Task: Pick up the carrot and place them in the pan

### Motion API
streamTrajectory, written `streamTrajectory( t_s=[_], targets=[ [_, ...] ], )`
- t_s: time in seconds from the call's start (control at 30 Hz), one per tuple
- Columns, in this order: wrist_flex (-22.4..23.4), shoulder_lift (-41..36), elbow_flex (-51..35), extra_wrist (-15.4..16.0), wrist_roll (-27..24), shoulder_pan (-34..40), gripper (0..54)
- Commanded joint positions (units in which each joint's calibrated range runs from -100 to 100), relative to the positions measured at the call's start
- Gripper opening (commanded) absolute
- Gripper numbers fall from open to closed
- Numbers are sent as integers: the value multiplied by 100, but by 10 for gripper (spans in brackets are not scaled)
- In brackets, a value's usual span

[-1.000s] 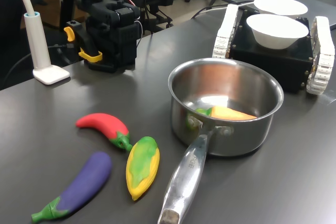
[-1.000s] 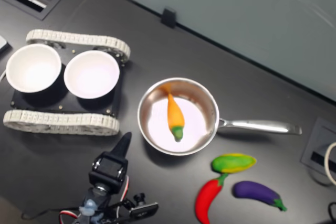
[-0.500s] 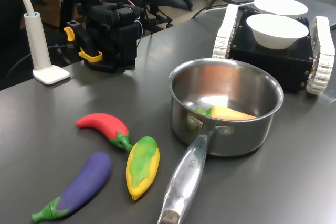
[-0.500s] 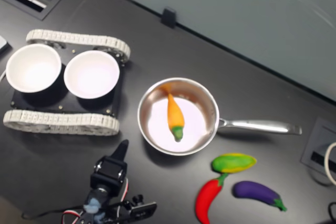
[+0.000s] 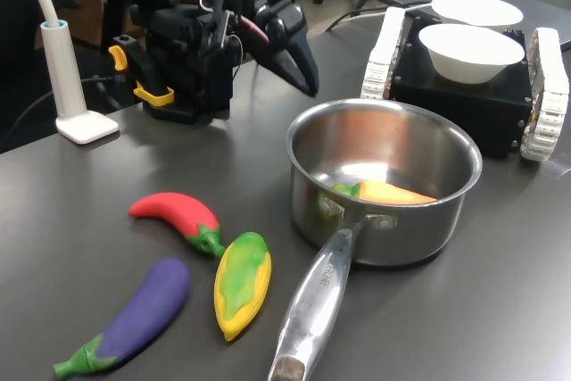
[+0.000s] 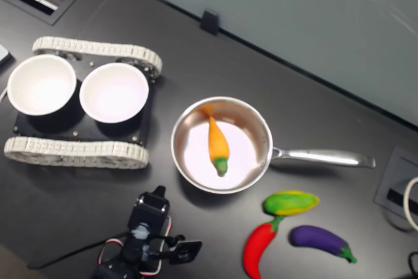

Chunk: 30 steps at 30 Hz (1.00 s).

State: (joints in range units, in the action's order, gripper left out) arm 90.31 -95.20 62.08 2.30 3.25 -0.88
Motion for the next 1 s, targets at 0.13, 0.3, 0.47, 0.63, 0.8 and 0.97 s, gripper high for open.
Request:
streamTrajectory(
  t_s=[0.13, 0.3, 0.47, 0.63, 0.8, 0.97],
  targets=[
    [-498, -24, 575, 73, 15, -107, 1],
    [-515, -24, 766, 65, 15, -107, 1],
    [-566, -24, 975, 48, 54, -95, 1],
    [-686, -24, 1148, 48, 78, 8, 1],
    [-703, -24, 1184, 48, 117, -15, 1],
    [-703, -24, 1184, 48, 117, 8, 1]
  ],
)
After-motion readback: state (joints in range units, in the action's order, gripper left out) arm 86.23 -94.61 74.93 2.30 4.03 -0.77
